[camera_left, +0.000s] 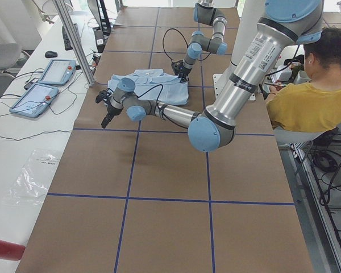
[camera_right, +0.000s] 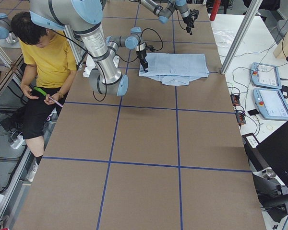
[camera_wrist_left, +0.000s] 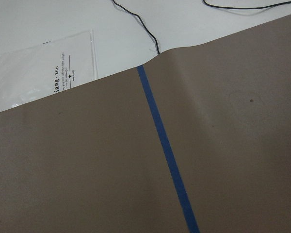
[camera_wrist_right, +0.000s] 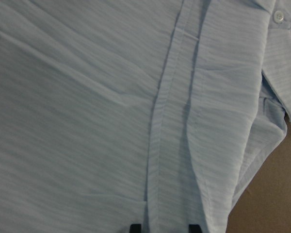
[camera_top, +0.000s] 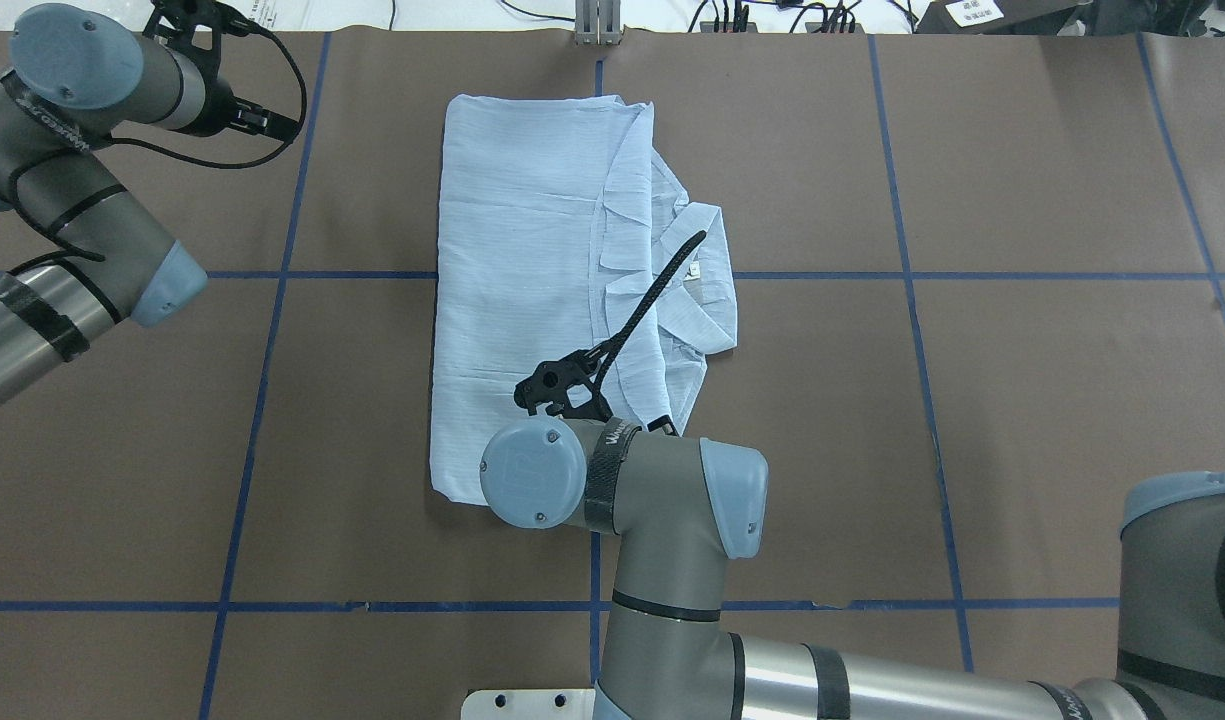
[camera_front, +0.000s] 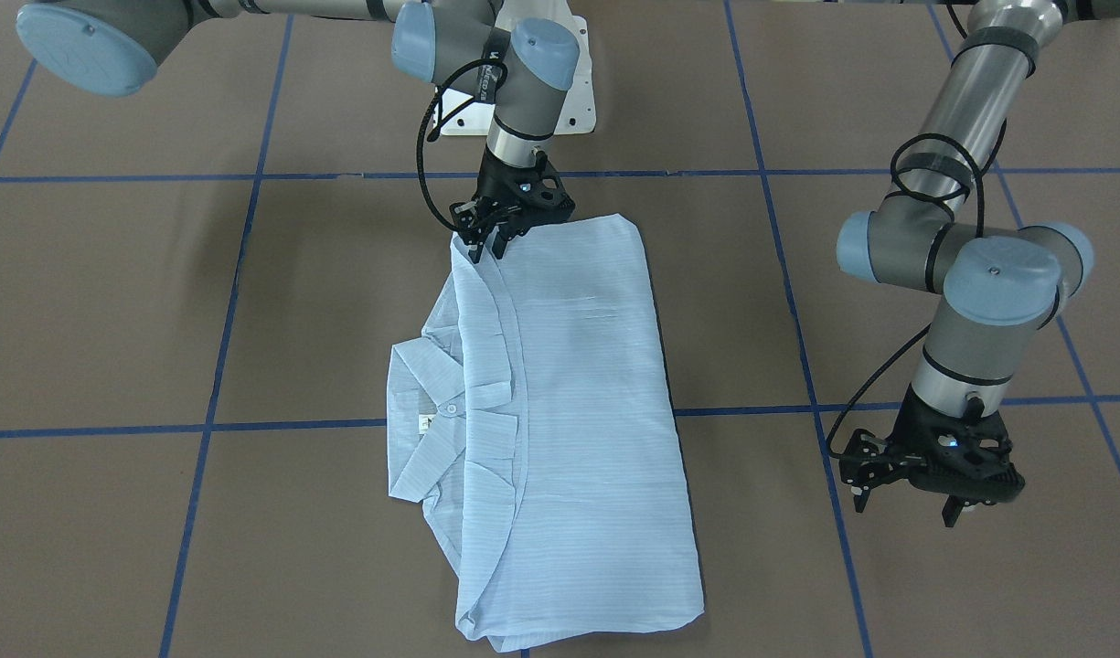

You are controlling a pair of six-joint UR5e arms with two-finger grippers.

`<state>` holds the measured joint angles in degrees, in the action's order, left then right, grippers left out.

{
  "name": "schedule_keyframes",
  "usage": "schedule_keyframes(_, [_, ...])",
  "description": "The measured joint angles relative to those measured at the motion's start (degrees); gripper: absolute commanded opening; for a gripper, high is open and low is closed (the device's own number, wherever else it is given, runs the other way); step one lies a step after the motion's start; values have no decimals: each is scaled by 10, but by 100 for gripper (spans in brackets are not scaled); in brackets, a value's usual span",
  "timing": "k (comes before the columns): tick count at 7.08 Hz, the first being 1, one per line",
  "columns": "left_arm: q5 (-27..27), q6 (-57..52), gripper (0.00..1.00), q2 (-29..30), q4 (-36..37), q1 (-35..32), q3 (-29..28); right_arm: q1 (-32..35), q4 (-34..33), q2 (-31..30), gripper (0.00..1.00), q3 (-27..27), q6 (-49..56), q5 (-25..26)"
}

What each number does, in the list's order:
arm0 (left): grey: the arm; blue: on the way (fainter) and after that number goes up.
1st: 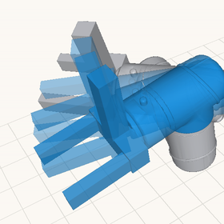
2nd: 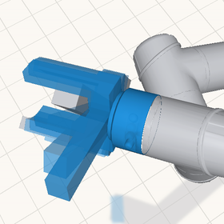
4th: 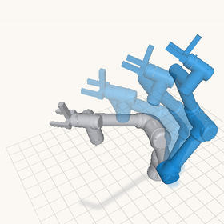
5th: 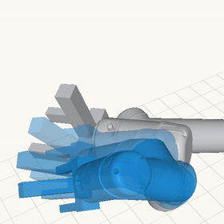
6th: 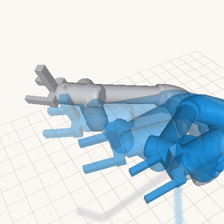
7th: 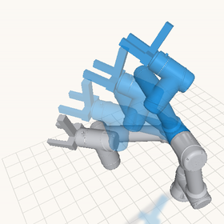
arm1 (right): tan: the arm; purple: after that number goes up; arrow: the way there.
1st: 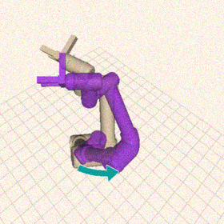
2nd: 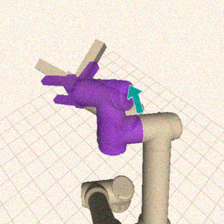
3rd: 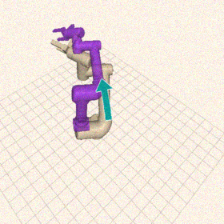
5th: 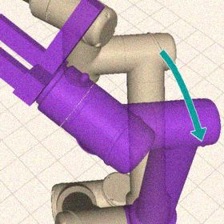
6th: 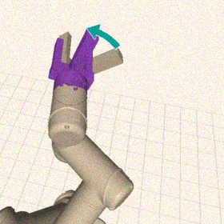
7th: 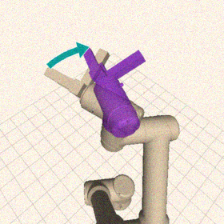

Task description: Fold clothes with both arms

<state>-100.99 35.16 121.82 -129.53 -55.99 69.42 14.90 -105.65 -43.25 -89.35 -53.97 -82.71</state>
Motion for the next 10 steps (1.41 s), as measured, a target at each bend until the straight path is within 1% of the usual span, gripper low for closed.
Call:
schedule_keyframes(1, [0,0,100,0,-1,0,0,-1,0,-1,7,1,0,0])
schedule_keyframes(2, [0,0,100,0,-2,0,-1,-1,-2,-1,0,1,-1,0])
schedule_keyframes(6, [0,1,100,0,-3,0,0,10,-4,-3,0,-9,-2,3])
schedule_keyframes(7, [0,2,100,0,-3,1,0,19,-4,-16,0,-28,-4,2])
schedule_keyframes(8, [0,3,100,0,-3,1,0,28,-4,-48,0,-68,-7,1])
schedule_keyframes(9, [0,4,100,0,-3,1,0,34,-2,-95,0,-119,-16,1])
schedule_keyframes(10, [0,5,100,0,-3,2,0,36,0,-136,43,-154,-42,1])
